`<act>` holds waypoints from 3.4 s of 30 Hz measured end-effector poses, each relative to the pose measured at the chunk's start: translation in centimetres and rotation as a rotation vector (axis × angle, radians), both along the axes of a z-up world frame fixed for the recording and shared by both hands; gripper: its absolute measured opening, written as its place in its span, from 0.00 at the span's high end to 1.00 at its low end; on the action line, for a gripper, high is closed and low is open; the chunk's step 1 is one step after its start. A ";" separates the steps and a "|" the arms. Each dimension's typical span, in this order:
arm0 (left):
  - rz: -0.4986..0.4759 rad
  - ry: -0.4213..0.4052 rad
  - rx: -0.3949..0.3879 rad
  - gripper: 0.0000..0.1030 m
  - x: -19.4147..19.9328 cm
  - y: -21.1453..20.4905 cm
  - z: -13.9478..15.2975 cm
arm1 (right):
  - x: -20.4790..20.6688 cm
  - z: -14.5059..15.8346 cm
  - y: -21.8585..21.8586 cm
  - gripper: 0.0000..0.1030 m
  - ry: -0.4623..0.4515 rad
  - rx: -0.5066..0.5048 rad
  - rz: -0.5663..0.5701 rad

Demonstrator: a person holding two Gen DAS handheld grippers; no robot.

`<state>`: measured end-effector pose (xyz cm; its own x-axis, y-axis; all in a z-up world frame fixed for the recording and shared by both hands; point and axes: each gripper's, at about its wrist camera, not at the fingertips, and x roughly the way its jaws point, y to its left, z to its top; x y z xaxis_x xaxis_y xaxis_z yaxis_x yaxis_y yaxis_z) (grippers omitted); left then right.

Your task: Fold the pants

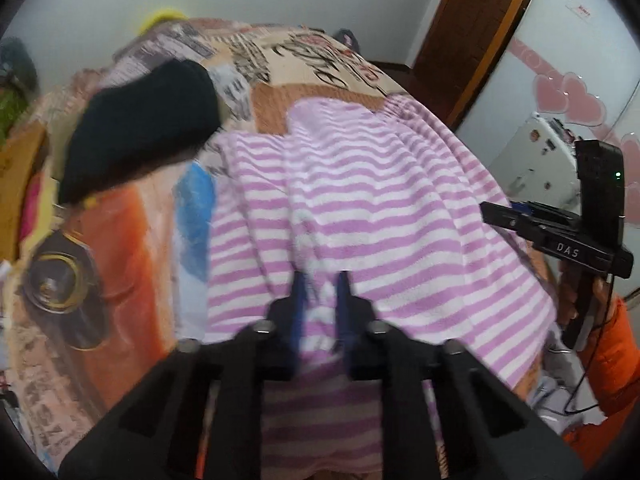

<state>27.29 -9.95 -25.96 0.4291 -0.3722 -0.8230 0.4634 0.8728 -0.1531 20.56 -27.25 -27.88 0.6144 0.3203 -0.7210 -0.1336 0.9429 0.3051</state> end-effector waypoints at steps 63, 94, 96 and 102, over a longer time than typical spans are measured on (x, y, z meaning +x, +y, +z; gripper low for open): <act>0.021 0.012 0.005 0.94 13.3 -3.5 -0.4 | 8.7 1.0 -2.3 0.94 -0.101 -0.084 0.028; 0.081 -0.024 0.018 0.53 3.4 1.8 3.0 | -0.4 4.2 2.4 0.37 -0.102 -0.181 0.141; 0.086 -0.011 0.012 0.47 2.3 2.1 2.4 | -1.1 3.6 2.7 0.37 -0.081 -0.168 0.145; 0.143 -0.033 0.174 0.47 0.4 3.9 -0.5 | -2.0 1.0 2.0 0.37 0.000 -0.221 0.088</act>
<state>27.74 -6.08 -26.50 0.4949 -0.1590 -0.8543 0.3351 0.9420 0.0187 18.58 -25.28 -26.87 0.5908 0.2073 -0.7797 -0.2183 0.9715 0.0928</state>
